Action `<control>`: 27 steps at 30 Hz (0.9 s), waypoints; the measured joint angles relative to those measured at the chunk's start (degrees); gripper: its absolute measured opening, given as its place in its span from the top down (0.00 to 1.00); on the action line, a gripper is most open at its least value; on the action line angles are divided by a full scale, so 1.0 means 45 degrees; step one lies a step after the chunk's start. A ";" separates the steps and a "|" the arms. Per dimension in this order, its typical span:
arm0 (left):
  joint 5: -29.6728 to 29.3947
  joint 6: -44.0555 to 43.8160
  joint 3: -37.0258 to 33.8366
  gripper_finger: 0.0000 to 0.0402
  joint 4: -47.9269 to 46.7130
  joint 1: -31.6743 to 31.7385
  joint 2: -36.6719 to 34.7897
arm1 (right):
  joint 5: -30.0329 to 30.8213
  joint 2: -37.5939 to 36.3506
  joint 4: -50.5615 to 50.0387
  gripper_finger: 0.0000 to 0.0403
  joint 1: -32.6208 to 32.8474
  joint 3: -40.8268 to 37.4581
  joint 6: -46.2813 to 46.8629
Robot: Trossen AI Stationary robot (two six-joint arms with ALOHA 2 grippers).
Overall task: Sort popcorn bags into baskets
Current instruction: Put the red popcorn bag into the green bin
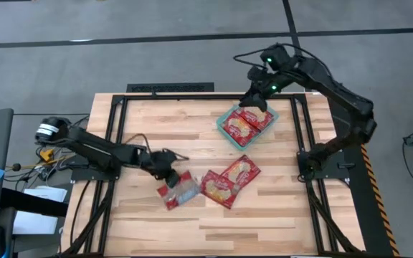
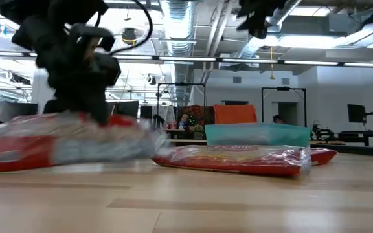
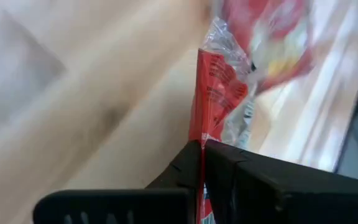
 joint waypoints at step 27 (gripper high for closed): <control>-0.6812 0.5076 0.0058 1.00 0.5538 0.2410 -0.6352 | 0.2047 0.0672 1.2353 0.44 0.3768 -0.4465 0.4684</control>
